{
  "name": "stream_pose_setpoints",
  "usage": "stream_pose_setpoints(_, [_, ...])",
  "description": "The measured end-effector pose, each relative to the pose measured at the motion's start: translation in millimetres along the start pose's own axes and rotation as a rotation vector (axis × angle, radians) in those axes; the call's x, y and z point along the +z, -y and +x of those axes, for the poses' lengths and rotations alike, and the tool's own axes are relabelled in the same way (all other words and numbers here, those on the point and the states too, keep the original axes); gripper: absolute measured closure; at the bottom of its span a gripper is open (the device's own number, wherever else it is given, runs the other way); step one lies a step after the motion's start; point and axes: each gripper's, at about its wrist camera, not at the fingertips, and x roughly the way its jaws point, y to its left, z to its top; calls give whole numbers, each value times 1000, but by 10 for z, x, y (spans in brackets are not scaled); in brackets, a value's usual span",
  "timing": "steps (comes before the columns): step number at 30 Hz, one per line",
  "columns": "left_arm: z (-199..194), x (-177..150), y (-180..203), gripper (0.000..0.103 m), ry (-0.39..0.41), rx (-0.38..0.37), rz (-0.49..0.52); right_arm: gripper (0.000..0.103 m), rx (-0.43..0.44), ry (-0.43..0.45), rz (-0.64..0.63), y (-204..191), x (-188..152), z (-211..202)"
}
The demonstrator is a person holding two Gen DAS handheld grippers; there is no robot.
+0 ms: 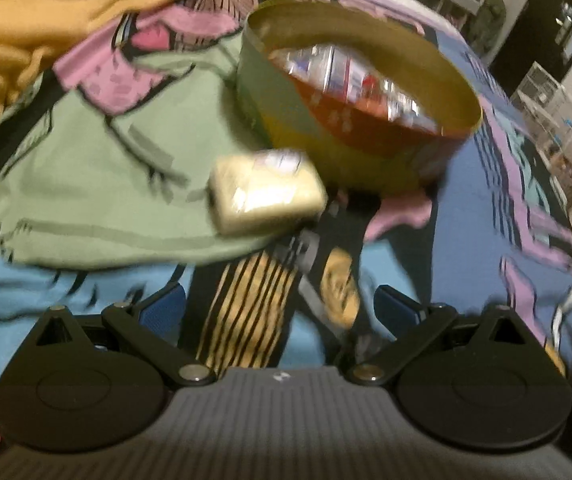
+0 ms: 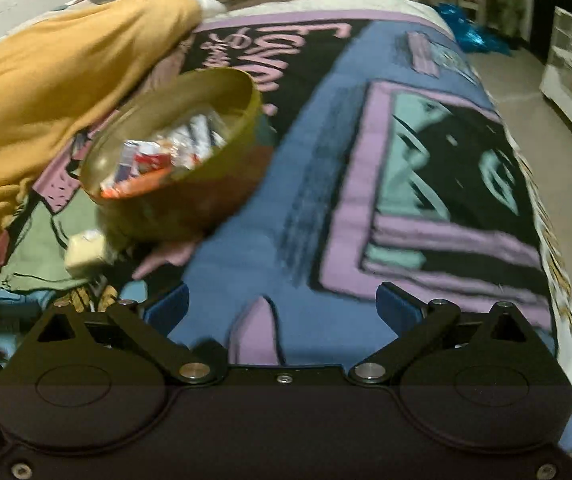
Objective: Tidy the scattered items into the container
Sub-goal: 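Move the left gripper down to the yellow AVADEN soap bar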
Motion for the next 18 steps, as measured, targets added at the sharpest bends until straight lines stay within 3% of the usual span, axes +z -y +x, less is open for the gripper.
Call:
stream_pose_setpoints(4, [204,336,94,0,-1,73,-40,0,54,69,44,102,-27,-126])
stream_pose_setpoints(8, [430,524,11,0,-58,104,-153,0,46,31,36,117,-53,-13])
stream_pose_setpoints(12, [622,603,-45,0,-100,139,-193,0,73,49,62,98,-23,3])
stream_pose_setpoints(14, [744,610,-100,8,-130,146,-212,0,75,42,82,123,-15,27])
stream_pose_setpoints(16, [781,595,-93,30,-141,213,-186,0,72,36,98,142,-9,56])
stream_pose_setpoints(18, [741,581,-62,34,-137,221,-149,0,69,35,103,153,-10,66])
